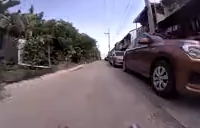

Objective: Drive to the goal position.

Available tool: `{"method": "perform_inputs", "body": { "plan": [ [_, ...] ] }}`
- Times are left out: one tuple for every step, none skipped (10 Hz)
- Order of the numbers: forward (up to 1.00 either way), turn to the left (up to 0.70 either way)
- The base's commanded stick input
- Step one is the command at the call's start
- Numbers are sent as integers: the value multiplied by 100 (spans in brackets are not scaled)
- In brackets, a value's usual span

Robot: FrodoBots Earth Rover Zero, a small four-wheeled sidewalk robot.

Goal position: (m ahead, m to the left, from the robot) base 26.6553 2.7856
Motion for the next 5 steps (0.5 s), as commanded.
{"method": "perform_inputs", "body": {
  "plan": [
    [0,0],
    [0,0],
    [0,0],
    [0,0],
    [0,0]
  ]
}}
